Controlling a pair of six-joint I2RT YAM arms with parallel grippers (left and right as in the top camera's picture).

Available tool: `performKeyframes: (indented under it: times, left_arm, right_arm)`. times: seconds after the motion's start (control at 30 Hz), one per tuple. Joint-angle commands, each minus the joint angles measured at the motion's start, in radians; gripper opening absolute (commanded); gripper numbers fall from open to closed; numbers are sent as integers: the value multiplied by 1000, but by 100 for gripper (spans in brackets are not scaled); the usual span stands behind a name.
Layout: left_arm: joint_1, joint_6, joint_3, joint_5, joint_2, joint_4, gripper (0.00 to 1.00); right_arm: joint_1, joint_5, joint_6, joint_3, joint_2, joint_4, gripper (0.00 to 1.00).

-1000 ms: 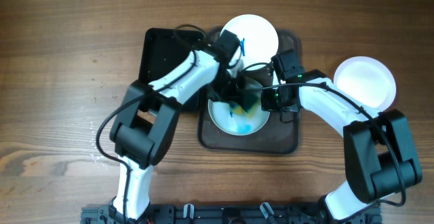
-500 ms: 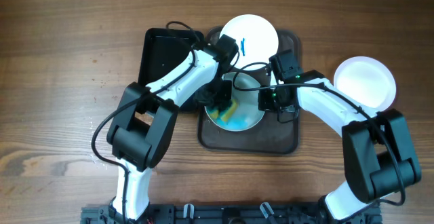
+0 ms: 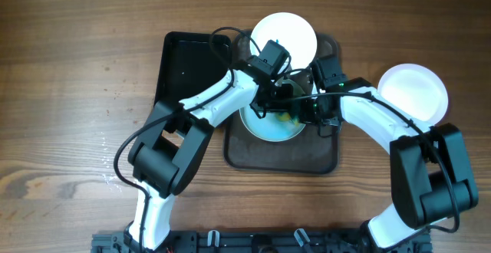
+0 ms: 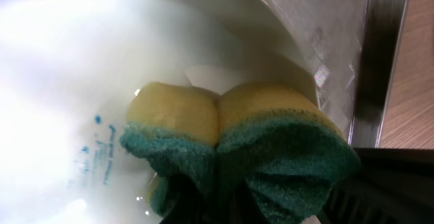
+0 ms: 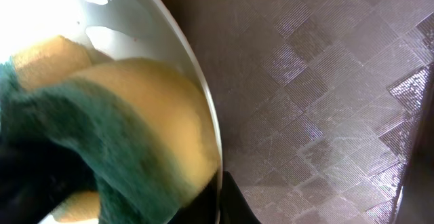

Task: Clean dirty plates on tray and stack at the side
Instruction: 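Scrub the plate held by the right gripper with the sponge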

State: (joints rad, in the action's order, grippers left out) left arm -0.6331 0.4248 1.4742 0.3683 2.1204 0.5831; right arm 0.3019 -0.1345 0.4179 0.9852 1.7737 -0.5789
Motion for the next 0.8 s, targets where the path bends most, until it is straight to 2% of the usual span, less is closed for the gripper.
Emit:
performKeyframes:
  times: [0.0,0.1,0.2,0.27,0.37,0.43,0.6,0.67,0.77]
  left_arm:
    - [93,1,-3,-203,23,21,4]
    - [171,-77,0,-399,20,138,4]
    - [211,-115,3,-430,3,163,4]
    - [204,-114,18,-351,2,154,4]
    - [173,0,17,-53,3,74,4]
    - [132,29,16,48,4,8,4]
    - [-11,56,15,38,27,-79,4]
    - [-6,59,15,18,46,-72,4]
    - [56,20,16,-145,47,44,4]
  right_arm:
    - [11,40,-49,-32,40,-33,4]
    - [11,40,-51,-32,40,-37,4]
    - [11,41,-52,-32,40,-38,4]
    - [11,41,-53,-32,40,-45,4]
    - [11,41,-53,-32,40,-47,4]
    - [11,40,-63,-32,40,-48,4]
    - [11,41,-82,-32,40,-59,4]
    - [11,41,-82,-32,40,-63,4]
    - [11,41,-82,-32,40,-62,4]
